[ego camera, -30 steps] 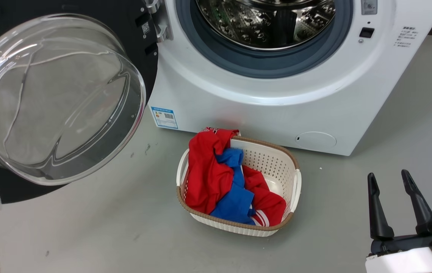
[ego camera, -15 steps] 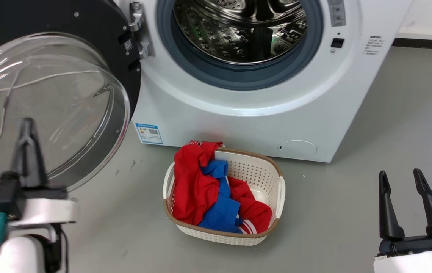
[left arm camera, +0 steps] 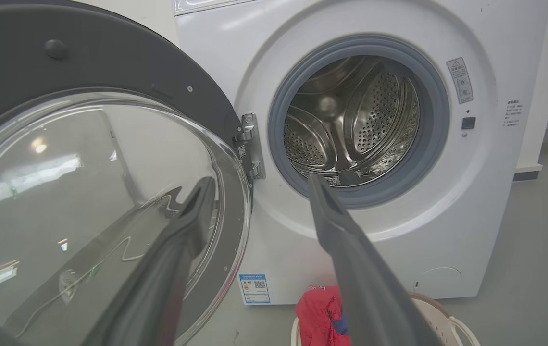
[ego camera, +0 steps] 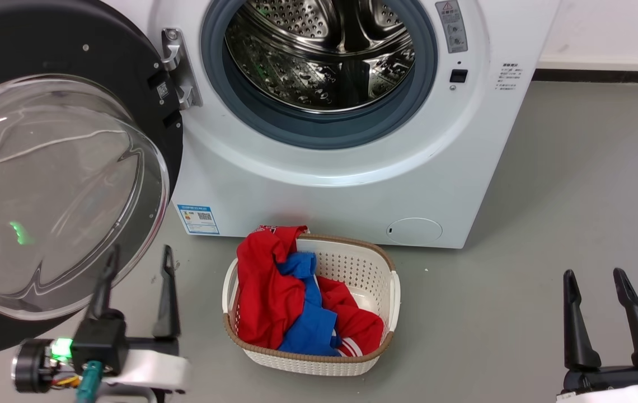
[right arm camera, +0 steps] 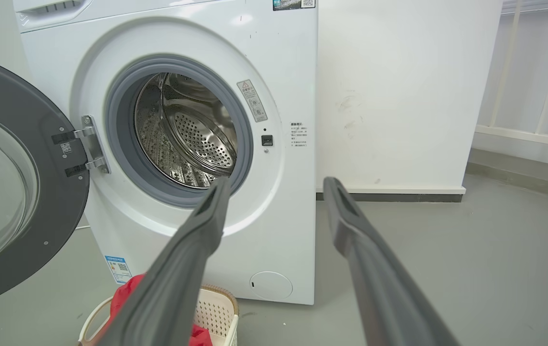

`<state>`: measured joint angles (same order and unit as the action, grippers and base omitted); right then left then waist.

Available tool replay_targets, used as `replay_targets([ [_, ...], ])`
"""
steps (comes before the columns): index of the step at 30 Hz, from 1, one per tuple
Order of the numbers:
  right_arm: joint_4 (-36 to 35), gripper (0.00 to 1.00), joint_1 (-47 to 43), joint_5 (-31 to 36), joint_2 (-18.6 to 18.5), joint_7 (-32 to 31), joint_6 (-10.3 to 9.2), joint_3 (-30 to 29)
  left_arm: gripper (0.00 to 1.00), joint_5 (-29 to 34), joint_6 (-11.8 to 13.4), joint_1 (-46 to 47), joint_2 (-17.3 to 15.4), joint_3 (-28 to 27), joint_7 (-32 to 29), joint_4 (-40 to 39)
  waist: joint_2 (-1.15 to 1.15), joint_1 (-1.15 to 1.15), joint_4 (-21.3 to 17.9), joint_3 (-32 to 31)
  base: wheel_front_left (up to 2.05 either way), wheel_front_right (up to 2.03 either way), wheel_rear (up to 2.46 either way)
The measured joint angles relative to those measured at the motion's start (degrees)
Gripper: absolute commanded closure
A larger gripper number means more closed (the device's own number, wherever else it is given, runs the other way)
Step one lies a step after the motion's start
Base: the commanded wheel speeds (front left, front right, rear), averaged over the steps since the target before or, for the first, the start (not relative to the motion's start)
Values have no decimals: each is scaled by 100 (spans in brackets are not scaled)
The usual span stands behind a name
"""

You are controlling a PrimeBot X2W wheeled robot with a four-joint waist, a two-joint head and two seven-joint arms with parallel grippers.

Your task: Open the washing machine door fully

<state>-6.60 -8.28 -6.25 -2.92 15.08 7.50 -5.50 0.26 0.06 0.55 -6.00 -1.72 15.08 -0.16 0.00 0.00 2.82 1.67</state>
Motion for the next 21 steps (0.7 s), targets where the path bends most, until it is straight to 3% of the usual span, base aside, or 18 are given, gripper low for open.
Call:
replay_targets([
  [21,186,0,-393,-230,0,0,0,80,0,-202,156,-532,222,369,0,331,0,0,-46,-244,0,0,0],
])
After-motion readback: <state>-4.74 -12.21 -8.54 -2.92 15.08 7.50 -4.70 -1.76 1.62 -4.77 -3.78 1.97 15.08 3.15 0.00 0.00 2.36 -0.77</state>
